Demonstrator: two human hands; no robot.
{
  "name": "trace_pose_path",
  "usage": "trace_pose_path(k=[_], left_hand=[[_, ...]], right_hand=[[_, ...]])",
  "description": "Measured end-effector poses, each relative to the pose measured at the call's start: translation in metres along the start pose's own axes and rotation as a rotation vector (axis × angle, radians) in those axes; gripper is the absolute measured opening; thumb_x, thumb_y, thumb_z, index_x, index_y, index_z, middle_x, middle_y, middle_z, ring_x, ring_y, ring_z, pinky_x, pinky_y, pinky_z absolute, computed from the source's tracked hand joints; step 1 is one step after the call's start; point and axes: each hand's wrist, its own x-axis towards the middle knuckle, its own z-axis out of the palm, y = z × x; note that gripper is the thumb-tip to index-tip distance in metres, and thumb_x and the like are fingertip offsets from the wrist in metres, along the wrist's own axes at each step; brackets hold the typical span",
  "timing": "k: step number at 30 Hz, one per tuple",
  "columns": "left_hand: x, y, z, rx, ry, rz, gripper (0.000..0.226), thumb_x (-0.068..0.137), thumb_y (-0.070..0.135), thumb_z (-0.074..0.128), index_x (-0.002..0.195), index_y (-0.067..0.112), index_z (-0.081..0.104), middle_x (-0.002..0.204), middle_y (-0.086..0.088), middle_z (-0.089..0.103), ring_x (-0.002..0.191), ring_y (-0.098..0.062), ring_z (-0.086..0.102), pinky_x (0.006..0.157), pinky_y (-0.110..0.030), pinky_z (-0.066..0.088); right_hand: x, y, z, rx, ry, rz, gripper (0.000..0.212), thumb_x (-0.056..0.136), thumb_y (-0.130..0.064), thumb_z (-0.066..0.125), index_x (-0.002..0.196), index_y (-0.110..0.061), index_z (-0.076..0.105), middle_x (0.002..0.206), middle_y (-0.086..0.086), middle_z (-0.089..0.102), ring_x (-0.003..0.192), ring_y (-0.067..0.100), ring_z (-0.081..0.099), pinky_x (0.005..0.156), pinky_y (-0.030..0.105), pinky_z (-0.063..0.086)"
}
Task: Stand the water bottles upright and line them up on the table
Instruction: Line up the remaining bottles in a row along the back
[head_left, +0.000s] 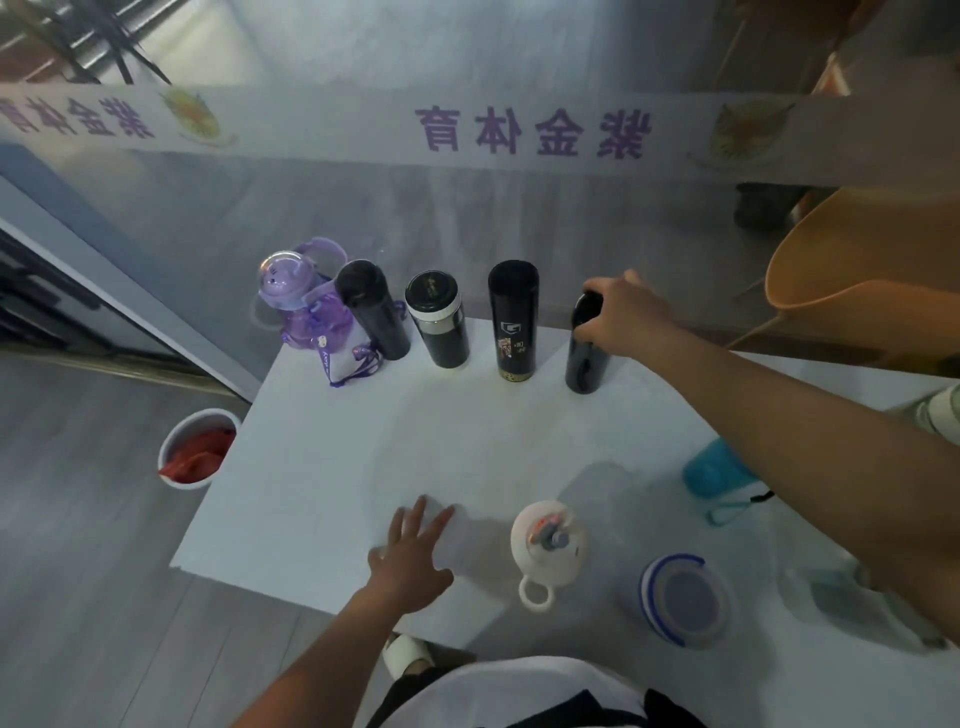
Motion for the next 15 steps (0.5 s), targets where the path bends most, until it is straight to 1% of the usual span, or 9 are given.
trace_pose_path(k=[6,11,15], left_hand=[[-0.0012,0.0008,0.0019,-0.005,0.01,0.006,0.088,0.086,0.047,0.061,0.15,0.054,0.001,0.163,0.011,-0.016,0.152,-0.024,-0.009,0.112,-0.062,0.027],[-0.0023,0.002,0.0,-0.007,-0.001,0.003,0.088,0.087,0.046,0.06,0.15,0.054,0.0,0.163,0.012,-0.018,0.151,-0.023,-0.011,0.113,-0.061,0.024],[-0.0031,0.0023,0.0007,-0.011,0.0,0.005,0.088,0.087,0.048,0.06,0.15,0.053,-0.001,0.162,0.011,-0.019,0.151,-0.023,-0.012,0.114,-0.062,0.023]], right_hand=[[-0.0024,0.0061,-0.0002,0.015,0.01,-0.016,0.063,0.08,-0.034,0.073,0.136,-0.024,0.048,0.127,0.013,0.045,0.112,0.035,0.049,0.087,0.038,0.046],[-0.0043,0.0077,0.002,0.011,0.016,-0.031,0.063,0.08,-0.035,0.072,0.137,-0.024,0.047,0.127,0.013,0.047,0.112,0.035,0.048,0.089,0.041,0.047],[-0.0046,0.0086,0.0029,0.006,0.025,-0.03,0.066,0.082,-0.036,0.071,0.141,-0.024,0.043,0.129,0.014,0.048,0.114,0.035,0.047,0.09,0.041,0.047]])
